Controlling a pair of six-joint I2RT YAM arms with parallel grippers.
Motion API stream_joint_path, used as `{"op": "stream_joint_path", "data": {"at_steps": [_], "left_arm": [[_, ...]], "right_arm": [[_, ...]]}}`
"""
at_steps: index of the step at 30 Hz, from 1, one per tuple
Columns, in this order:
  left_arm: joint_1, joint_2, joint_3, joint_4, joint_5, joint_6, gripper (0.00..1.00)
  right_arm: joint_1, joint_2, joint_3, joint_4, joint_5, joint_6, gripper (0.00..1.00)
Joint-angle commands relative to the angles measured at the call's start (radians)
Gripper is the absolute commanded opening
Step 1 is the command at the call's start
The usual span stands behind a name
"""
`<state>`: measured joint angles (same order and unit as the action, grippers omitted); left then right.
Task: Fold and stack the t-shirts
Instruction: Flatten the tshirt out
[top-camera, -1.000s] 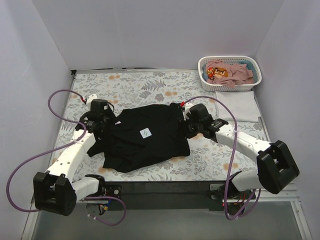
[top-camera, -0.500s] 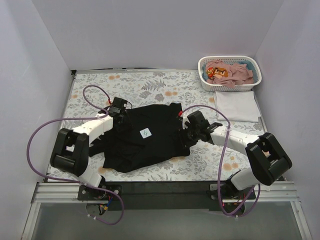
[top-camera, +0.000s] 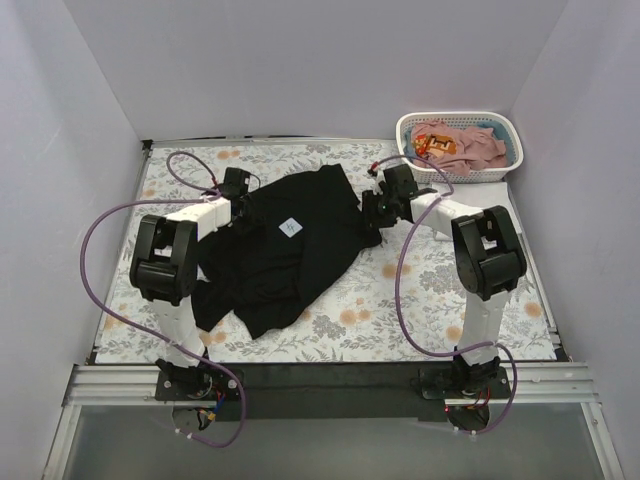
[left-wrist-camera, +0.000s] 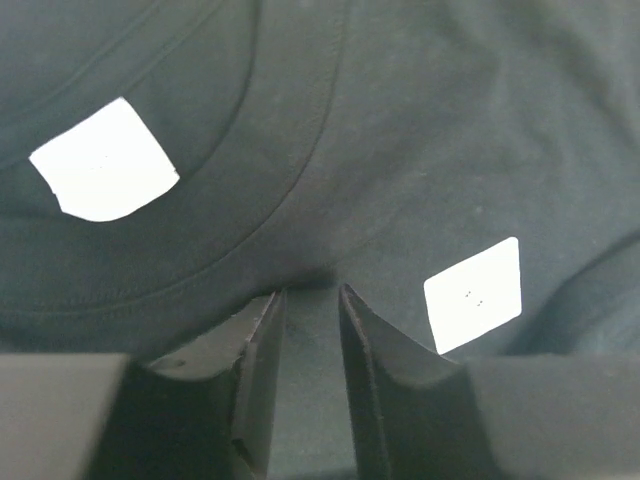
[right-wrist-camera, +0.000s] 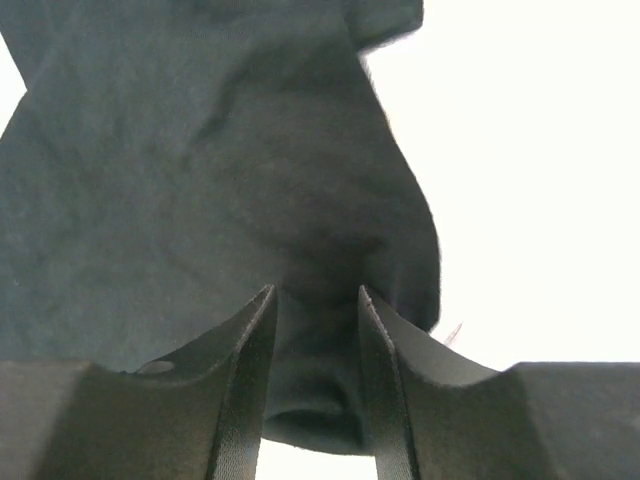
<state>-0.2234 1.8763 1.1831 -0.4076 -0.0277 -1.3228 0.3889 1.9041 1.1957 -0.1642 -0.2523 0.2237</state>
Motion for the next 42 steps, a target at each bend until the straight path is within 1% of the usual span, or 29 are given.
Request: {"op": "stream_joint_path", "data": {"at_steps": [1,2,3,4,5,6,7,9,10,11,12,13,14,15,16,17,18,19,21,23,24,25,28,30,31,35,38,41,42], "left_arm": [[0.035,0.099,0.107,-0.011,-0.015,-0.012,0.3],[0.038,0.104,0.131,-0.011,-0.018,-0.012,0.32],[0.039,0.103,0.177,-0.01,-0.024,-0.01,0.34],[0.045,0.086,0.191,-0.008,-0.029,-0.007,0.37],[0.047,0.067,0.203,-0.005,-0.044,-0.003,0.43],[0.047,0.048,0.207,0.001,-0.054,0.005,0.45],[0.045,-0.006,0.199,0.006,-0.06,0.011,0.47],[0.047,-0.066,0.173,0.009,-0.074,0.03,0.54],[0.045,-0.104,0.129,0.009,-0.083,0.037,0.56],[0.045,-0.139,0.103,0.009,-0.089,0.046,0.57],[0.044,-0.217,0.067,0.004,-0.097,0.059,0.6],[0.039,-0.256,0.0,0.003,-0.107,0.065,0.61],[0.036,-0.343,-0.041,0.001,-0.112,0.071,0.63],[0.03,-0.383,-0.081,0.0,-0.12,0.076,0.63],[0.021,-0.423,-0.164,0.0,-0.124,0.079,0.64],[0.018,-0.466,-0.2,-0.002,-0.127,0.082,0.65],[0.01,-0.533,-0.233,-0.003,-0.129,0.086,0.67],[0.007,-0.569,-0.305,-0.004,-0.127,0.086,0.67],[0.006,-0.644,-0.365,-0.005,-0.127,0.086,0.68],[0.007,-0.678,-0.43,-0.01,-0.139,0.091,0.68],[0.006,-0.696,-0.447,-0.011,-0.147,0.091,0.68],[0.007,-0.722,-0.461,-0.011,-0.155,0.085,0.68],[0.007,-0.77,-0.502,-0.01,-0.198,0.07,0.68],[0.006,-0.789,-0.526,-0.005,-0.256,0.071,0.68],[0.006,-0.802,-0.536,0.004,-0.296,0.07,0.68],[0.006,-0.819,-0.563,0.016,-0.337,0.063,0.67],[0.006,-0.818,-0.57,0.018,-0.368,0.056,0.66],[0.007,-0.806,-0.57,0.016,-0.374,0.057,0.65],[0.006,-0.801,-0.571,0.015,-0.373,0.056,0.65]], "right_arm": [[-0.007,0.065,0.188,-0.049,0.032,-0.055,0.46],[-0.005,0.064,0.227,-0.061,0.018,-0.05,0.47],[0.007,0.055,0.229,-0.067,0.005,-0.043,0.48],[0.016,0.018,0.22,-0.069,-0.005,-0.034,0.51],[0.04,-0.008,0.172,-0.066,-0.008,-0.014,0.52],[0.056,-0.067,0.139,-0.051,-0.01,0.002,0.54],[0.071,-0.103,0.095,-0.032,-0.022,0.017,0.56],[0.129,-0.178,-0.055,0.011,-0.022,0.063,0.58],[0.151,-0.251,-0.106,0.075,-0.022,0.118,0.59],[0.172,-0.287,-0.155,0.109,-0.016,0.153,0.6],[0.218,-0.351,-0.256,0.147,-0.004,0.189,0.6],[0.243,-0.378,-0.296,0.219,0.031,0.259,0.62],[0.289,-0.402,-0.379,0.263,0.047,0.293,0.62],[0.312,-0.436,-0.407,0.296,0.08,0.322,0.63],[0.333,-0.447,-0.432,0.337,0.106,0.377,0.63],[0.376,-0.456,-0.445,0.351,0.132,0.394,0.64],[0.398,-0.464,-0.462,0.367,0.169,0.41,0.65],[0.419,-0.462,-0.467,0.383,0.183,0.433,0.65],[0.478,-0.442,-0.469,0.431,0.2,0.453,0.66],[0.542,-0.416,-0.447,0.446,0.232,0.47,0.66],[0.563,-0.389,-0.441,0.446,0.248,0.474,0.67],[0.582,-0.376,-0.429,0.448,0.304,0.488,0.68],[0.637,-0.33,-0.412,0.465,0.366,0.539,0.69],[0.669,-0.298,-0.398,0.468,0.407,0.554,0.69],[0.68,-0.277,-0.386,0.469,0.419,0.56,0.69],[0.682,-0.228,-0.348,0.482,0.427,0.568,0.68],[0.683,-0.185,-0.329,0.486,0.418,0.56,0.6],[0.676,-0.212,-0.367,0.483,0.438,0.542,0.33],[0.671,-0.227,-0.383,0.482,0.455,0.53,0.16]]}}
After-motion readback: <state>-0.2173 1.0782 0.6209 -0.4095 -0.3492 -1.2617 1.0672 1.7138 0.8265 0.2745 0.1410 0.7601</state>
